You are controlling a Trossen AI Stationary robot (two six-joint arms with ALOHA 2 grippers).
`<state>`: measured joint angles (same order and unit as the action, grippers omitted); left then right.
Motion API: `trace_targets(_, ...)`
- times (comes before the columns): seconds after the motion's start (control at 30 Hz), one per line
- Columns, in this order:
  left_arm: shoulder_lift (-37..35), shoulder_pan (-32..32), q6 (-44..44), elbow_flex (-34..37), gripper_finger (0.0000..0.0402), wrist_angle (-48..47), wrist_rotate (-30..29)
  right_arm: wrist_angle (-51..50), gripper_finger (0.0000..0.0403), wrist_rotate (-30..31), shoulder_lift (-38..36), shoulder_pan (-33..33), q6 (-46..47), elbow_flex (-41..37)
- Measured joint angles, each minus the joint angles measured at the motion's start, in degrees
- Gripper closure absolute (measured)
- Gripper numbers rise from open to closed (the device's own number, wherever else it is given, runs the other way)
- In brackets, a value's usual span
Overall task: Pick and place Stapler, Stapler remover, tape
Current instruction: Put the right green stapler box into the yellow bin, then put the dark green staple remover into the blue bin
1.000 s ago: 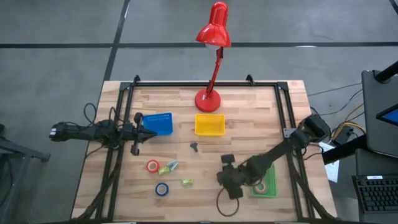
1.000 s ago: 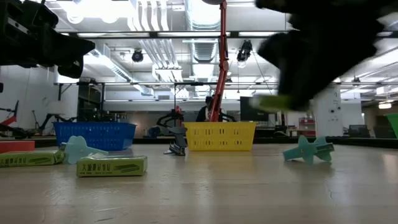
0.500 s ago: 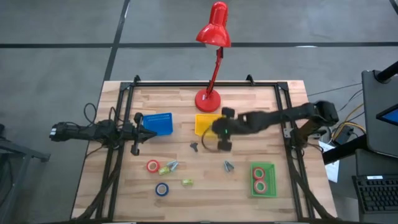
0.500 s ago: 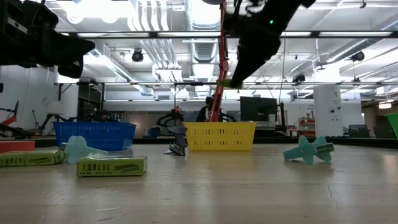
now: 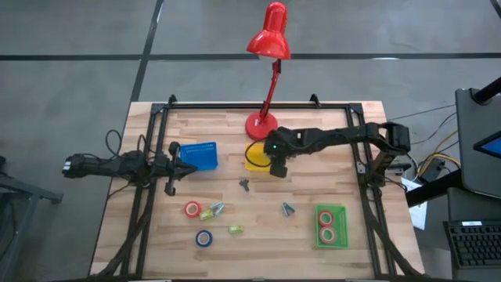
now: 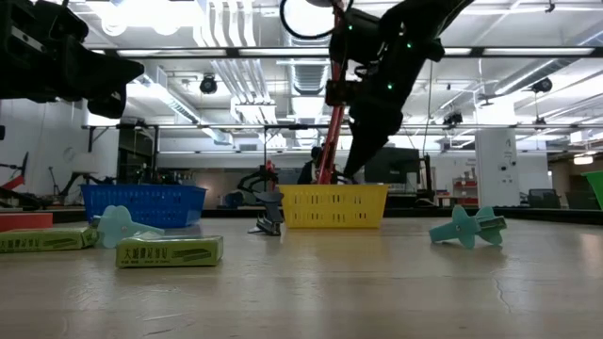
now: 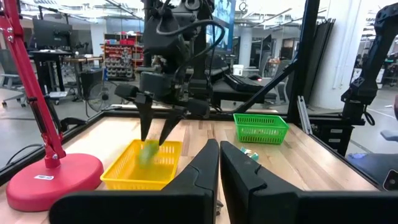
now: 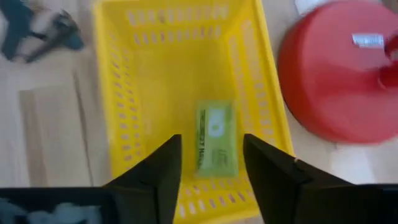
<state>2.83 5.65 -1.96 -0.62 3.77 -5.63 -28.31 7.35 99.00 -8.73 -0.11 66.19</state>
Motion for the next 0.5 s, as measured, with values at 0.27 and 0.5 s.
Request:
trace_targets(0.27, 0.00, 0.00, 0.00, 0.00, 0.0383, 0.00, 0.00, -2.24, 0.0194, -5.87, -4.38, 0.77, 0.21, -0.82)
trace_targets(0.5, 0.00, 0.00, 0.02, 0.00, 0.0380, 0.01, 0.00, 5.57, 0.0370, -6.49, -19.10, 2.46, 1.76, -10.43)
